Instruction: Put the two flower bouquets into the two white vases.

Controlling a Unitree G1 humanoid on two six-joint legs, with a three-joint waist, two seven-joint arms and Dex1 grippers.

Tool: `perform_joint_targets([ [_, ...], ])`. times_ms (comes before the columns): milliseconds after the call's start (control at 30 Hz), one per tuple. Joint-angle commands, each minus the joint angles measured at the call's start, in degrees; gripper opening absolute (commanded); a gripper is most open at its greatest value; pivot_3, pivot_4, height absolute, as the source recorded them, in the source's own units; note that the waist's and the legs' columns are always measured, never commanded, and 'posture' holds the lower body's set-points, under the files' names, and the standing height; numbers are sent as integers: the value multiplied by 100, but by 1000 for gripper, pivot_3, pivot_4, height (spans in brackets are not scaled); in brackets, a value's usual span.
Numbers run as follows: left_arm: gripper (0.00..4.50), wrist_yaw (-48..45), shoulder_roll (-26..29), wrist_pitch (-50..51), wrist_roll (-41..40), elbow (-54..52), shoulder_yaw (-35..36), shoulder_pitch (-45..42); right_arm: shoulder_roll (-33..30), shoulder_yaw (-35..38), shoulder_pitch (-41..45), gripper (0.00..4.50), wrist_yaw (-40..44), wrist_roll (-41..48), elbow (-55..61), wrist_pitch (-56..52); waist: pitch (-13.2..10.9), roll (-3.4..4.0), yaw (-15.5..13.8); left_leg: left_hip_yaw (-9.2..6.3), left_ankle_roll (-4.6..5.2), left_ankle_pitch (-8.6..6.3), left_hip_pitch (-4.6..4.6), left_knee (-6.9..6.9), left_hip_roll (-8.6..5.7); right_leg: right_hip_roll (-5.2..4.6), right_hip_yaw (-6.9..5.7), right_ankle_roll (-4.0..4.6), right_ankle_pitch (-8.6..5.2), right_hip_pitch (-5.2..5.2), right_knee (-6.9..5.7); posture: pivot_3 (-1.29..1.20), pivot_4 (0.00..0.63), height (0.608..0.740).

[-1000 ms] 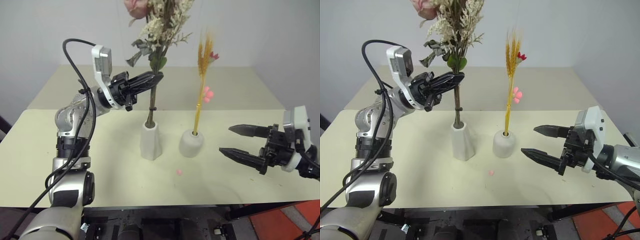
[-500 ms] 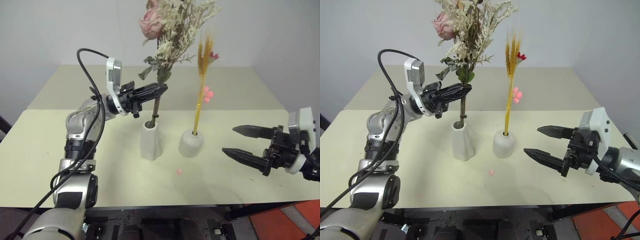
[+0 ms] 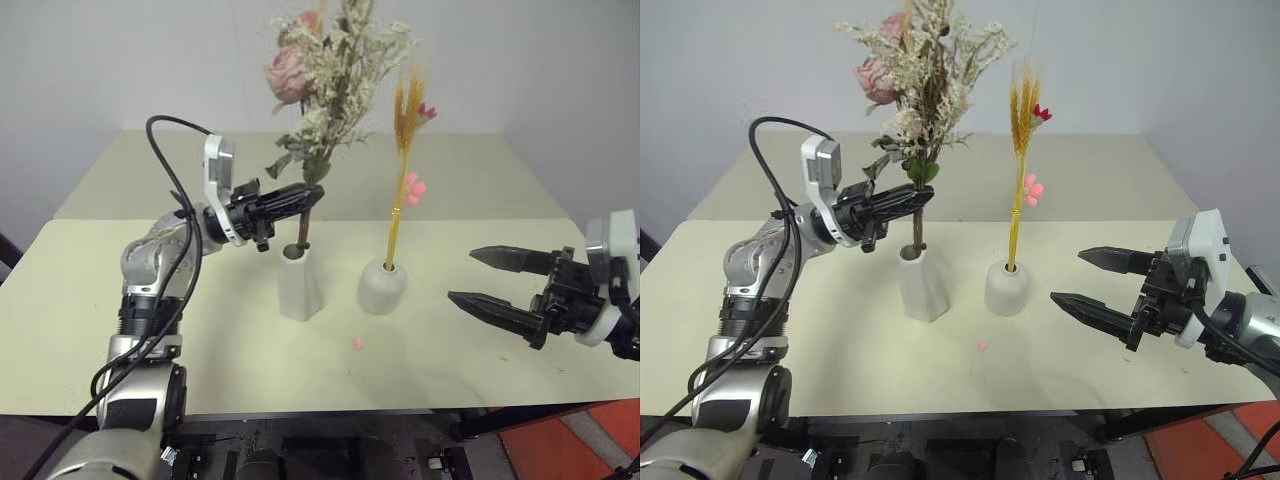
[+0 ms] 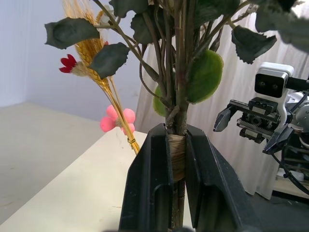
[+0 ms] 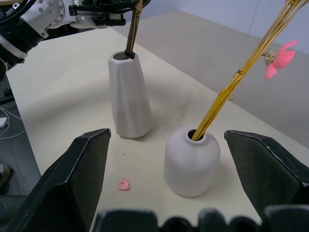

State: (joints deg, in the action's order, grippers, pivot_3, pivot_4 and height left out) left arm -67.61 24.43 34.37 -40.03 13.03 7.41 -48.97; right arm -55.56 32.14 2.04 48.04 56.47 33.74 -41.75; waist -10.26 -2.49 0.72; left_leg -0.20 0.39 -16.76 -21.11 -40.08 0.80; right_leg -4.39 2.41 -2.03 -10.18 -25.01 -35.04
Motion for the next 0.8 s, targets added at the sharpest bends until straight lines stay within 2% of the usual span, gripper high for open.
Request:
perform_joint_targets([
  [33,124,91,40,-20,-44,-190,69,2,-111,55,141,4500,18,2,2,59,0,0,-2,0,0,0,0,0,0,0,0,0,0,0,1,0,150,740],
  [367,124,117,-108,-144,-24,-78,-10,-113,-55,53,141,4500,-2,-32,57,54,0,0,-6,0,0,0,-3,0,0,0,-1,0,0,0,3,0,150,740],
  [800,124,70,60,-23,-39,-212,-13,100,-49,105,72,4500,-29,-6,60,60,0,0,-3,-1,0,0,-2,0,0,0,-1,0,0,0,1,0,150,740],
])
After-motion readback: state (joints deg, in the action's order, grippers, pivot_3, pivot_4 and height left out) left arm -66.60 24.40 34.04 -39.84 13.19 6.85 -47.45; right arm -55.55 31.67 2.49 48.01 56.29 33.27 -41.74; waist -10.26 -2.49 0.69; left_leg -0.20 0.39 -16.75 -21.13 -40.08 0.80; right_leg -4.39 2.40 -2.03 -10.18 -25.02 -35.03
